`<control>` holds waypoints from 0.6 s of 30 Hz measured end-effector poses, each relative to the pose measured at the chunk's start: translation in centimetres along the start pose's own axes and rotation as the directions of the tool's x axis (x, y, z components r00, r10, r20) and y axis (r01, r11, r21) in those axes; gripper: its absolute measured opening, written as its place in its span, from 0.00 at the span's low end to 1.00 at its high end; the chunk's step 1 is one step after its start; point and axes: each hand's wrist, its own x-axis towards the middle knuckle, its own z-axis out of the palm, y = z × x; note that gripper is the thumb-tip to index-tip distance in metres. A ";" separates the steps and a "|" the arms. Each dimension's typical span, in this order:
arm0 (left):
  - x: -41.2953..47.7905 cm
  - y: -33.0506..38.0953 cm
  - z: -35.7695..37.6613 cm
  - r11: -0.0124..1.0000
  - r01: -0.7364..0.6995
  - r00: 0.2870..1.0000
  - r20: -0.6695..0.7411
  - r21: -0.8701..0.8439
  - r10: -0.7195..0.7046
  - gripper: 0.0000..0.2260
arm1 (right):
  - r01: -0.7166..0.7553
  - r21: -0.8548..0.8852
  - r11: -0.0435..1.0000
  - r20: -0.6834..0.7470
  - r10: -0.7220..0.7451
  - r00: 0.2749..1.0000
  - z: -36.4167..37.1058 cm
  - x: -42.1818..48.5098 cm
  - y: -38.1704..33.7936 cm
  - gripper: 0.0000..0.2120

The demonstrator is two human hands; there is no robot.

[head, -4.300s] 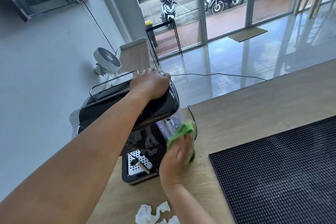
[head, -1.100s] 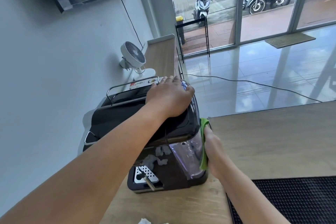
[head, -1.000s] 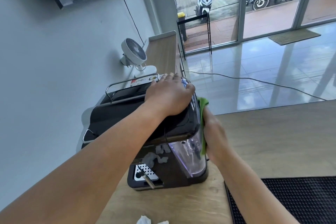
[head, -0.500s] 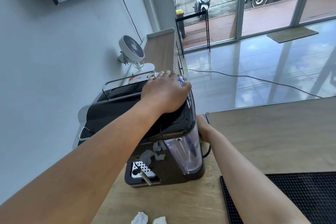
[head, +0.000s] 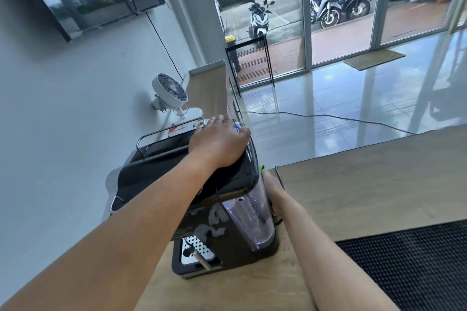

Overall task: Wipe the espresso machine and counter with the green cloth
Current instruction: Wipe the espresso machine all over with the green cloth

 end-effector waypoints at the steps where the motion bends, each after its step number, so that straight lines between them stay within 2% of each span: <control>1: -0.2 0.0 -0.1 1.000 -0.001 1.000 -0.002 0.001 0.001 0.30 | 0.003 -0.006 1.000 -0.004 -0.003 1.000 0.1 -0.7 0.0 0.24; 4: -0.5 0.1 -0.2 1.000 0.003 1.000 -0.005 0.012 -0.003 0.30 | -0.009 0.037 0.999 0.010 0.009 1.000 0.0 -2.0 1.4 0.23; 7: -0.5 0.1 -0.4 1.000 0.001 1.000 -0.003 0.003 -0.001 0.30 | 0.130 0.103 0.986 -0.146 -0.114 0.983 0.0 -5.1 4.8 0.15; 9: -0.6 0.2 -0.4 1.000 0.001 1.000 0.001 -0.002 -0.001 0.29 | 0.287 0.138 0.948 -0.228 -0.251 0.941 1.2 -7.4 8.8 0.19; 11: -0.6 0.1 -0.4 1.000 0.004 1.000 0.004 -0.004 -0.004 0.30 | 0.355 0.071 0.932 -0.331 -0.313 0.890 3.1 -9.4 12.7 0.29; 13: -0.7 0.1 -0.3 1.000 -0.006 1.000 0.005 -0.002 0.006 0.30 | 0.345 0.060 0.937 -0.379 -0.299 0.876 4.5 -10.4 14.1 0.32; 16: -0.7 0.2 -0.5 1.000 -0.017 1.000 0.021 -0.010 0.017 0.30 | 0.314 0.196 0.929 -0.421 -0.210 0.883 3.3 -8.3 12.5 0.27; 18: -0.7 0.2 -0.7 0.999 -0.029 0.999 0.039 -0.029 0.030 0.30 | 0.281 0.239 0.930 -0.420 -0.162 0.893 1.8 -6.5 11.0 0.30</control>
